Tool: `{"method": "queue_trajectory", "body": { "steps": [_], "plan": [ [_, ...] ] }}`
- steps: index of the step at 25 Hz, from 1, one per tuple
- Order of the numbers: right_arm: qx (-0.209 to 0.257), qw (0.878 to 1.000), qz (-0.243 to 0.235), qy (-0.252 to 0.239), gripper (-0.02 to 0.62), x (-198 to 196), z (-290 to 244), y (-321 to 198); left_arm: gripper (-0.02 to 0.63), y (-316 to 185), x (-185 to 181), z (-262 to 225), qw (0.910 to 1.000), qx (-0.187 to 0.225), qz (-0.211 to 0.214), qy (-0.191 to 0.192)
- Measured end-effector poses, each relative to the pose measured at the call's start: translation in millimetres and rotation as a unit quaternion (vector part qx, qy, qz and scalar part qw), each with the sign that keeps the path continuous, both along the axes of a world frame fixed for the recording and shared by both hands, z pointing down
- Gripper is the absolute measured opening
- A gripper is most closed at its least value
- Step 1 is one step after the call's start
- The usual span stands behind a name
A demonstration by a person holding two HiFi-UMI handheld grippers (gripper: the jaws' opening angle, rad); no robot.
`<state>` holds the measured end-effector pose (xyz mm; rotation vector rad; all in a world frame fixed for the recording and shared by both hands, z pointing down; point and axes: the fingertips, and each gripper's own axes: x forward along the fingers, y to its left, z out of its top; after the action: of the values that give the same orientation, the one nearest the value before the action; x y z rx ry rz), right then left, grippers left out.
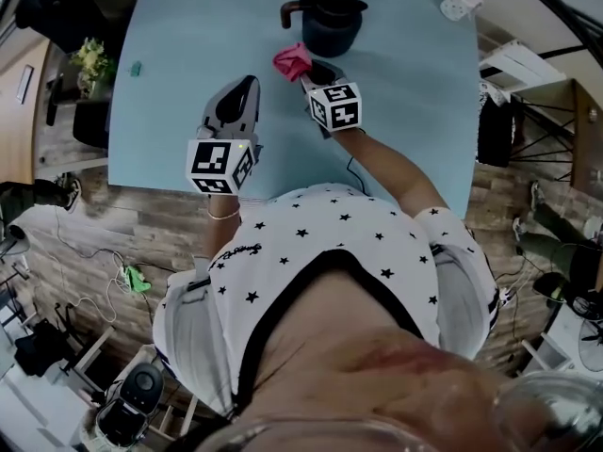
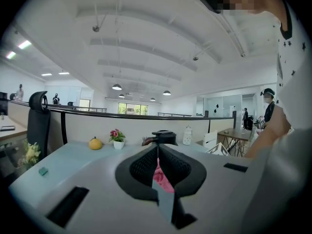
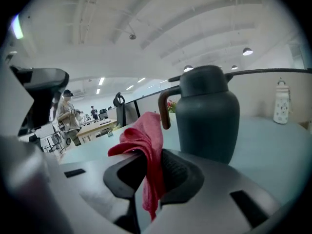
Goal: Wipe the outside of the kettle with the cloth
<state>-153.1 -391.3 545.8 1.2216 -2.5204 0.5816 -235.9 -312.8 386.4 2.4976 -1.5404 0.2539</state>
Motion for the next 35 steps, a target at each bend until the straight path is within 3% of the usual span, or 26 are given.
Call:
{"method": "queue_trajectory", "body": {
  "steps": [5, 10, 23, 35],
  "plan": [
    [-0.017, 0.999, 0.008, 0.042, 0.071, -3.1, 32.4, -13.6, 0.034, 0.4, -16.8, 2.3, 0.9998, -0.004, -0.019, 0.001],
    [-0.028, 0.998, 0.032, 0.051, 0.071, 14.0, 42.6, -20.2, 0.032, -0.2, -26.4, 2.0, 0.9995, -0.007, -0.031, -0.005],
    [-0.031, 0.991, 0.112, 0.061, 0.071, 105.8, 45.6, -30.9, 0.034, 2.5, -4.4, 6.8, 0.9998, -0.014, -0.011, -0.011],
    [-0.022, 0.980, 0.191, 0.052, 0.071, 162.9, 38.3, -54.1, 0.034, 9.9, -5.1, 6.1, 0.9992, -0.020, -0.024, -0.025]
  ]
}}
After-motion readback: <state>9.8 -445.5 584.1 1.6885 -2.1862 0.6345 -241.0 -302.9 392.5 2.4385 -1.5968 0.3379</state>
